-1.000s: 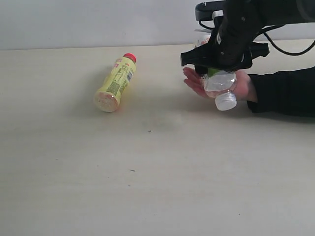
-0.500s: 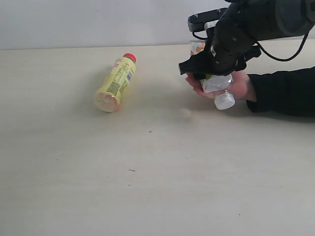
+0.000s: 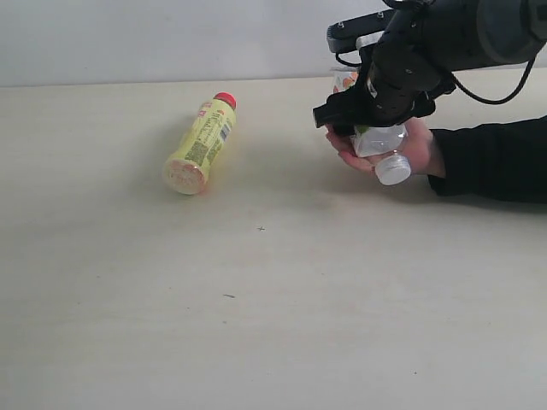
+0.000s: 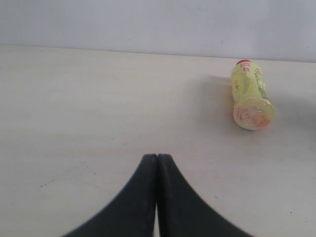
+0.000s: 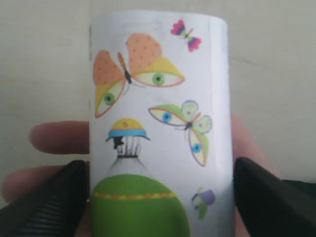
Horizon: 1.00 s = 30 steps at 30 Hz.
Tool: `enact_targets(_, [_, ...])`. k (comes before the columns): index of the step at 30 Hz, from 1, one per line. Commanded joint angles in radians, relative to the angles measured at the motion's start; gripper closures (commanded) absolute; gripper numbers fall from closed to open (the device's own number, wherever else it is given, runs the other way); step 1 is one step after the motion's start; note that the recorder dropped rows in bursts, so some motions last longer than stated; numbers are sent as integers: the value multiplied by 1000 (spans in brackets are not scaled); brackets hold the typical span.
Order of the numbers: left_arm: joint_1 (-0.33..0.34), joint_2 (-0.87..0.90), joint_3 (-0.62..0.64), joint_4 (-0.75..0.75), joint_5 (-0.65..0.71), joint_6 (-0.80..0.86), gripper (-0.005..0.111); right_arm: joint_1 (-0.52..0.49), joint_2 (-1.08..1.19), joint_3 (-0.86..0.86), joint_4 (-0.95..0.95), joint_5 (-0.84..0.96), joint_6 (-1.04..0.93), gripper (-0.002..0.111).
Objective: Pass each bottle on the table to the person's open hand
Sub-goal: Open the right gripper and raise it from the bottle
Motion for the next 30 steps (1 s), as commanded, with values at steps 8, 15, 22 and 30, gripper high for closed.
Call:
enact_targets(8, [-5,-6,4,0,-5,1,104,-3,-13,-6,-18,7,-29,13])
enact_targets(15, [-5,-6,4,0,-5,1,104,-3,-119,-6,-8,26,-71,12])
enact_targets(22, [-5,-6,4,0,-5,1,104,-3,-280,-6,147,90,-315,12])
enact_targets(30, [-5,-6,4,0,-5,1,104,-3,-419,-2,422,353,-592,19])
